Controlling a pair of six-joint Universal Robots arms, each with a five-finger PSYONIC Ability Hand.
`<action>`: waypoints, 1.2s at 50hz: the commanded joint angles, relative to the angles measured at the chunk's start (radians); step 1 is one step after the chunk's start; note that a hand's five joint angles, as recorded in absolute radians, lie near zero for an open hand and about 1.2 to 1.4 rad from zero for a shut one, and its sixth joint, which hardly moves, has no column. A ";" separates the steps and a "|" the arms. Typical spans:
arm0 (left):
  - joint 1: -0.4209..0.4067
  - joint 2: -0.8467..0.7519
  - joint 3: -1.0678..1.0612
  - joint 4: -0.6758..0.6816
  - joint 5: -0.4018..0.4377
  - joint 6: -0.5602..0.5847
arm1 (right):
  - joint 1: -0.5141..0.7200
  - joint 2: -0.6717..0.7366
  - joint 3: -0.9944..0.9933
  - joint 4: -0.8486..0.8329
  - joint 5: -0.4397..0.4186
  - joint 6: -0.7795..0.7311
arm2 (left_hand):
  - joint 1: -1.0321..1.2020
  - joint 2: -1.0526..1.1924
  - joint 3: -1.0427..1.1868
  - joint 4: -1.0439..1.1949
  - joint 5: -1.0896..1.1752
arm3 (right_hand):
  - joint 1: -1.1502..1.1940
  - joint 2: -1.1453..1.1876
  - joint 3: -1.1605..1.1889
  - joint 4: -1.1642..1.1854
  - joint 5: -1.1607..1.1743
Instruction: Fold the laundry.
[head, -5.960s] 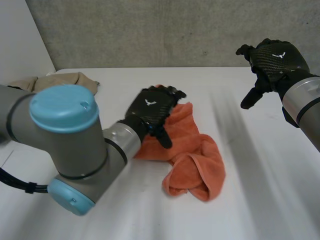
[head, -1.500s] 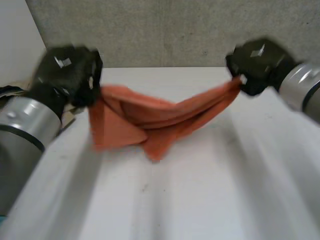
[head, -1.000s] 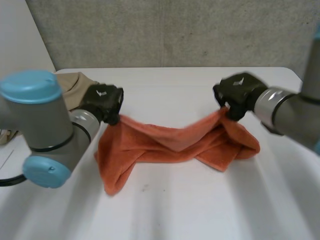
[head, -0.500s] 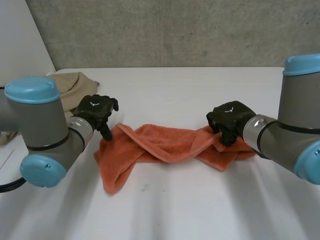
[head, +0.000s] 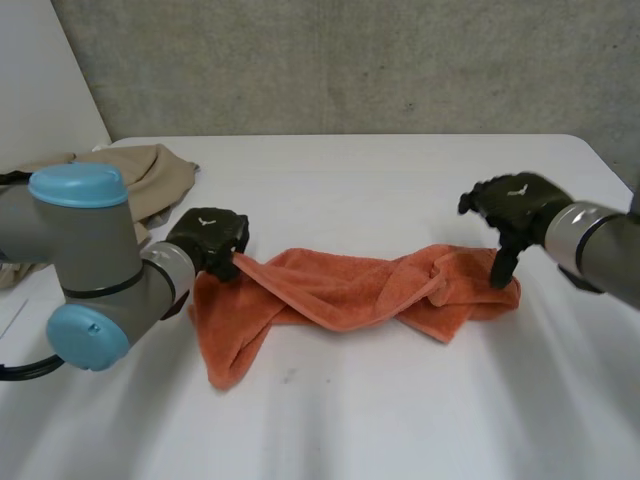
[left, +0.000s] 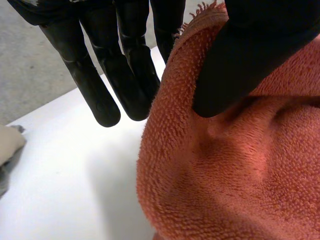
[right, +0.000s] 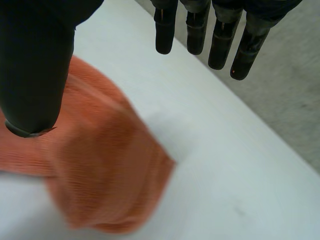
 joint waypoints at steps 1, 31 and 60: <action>0.005 0.081 -0.069 -0.001 -0.006 0.009 | -0.027 0.074 -0.116 0.038 -0.056 -0.195 | 0.236 0.203 0.208 0.199 0.248 | 0.039 0.010 0.028 0.009 0.023; 0.017 0.115 -0.099 0.008 -0.015 0.016 | -0.051 0.544 -0.607 0.304 -0.155 -0.266 | 0.236 0.203 0.208 0.199 0.248 | 0.868 0.840 0.857 0.838 0.852; 0.010 0.132 0.386 0.551 -0.150 0.061 | -0.045 0.255 -0.893 -0.126 0.135 0.211 | 0.236 0.203 0.208 0.199 0.248 | 1.142 1.113 1.131 1.112 1.126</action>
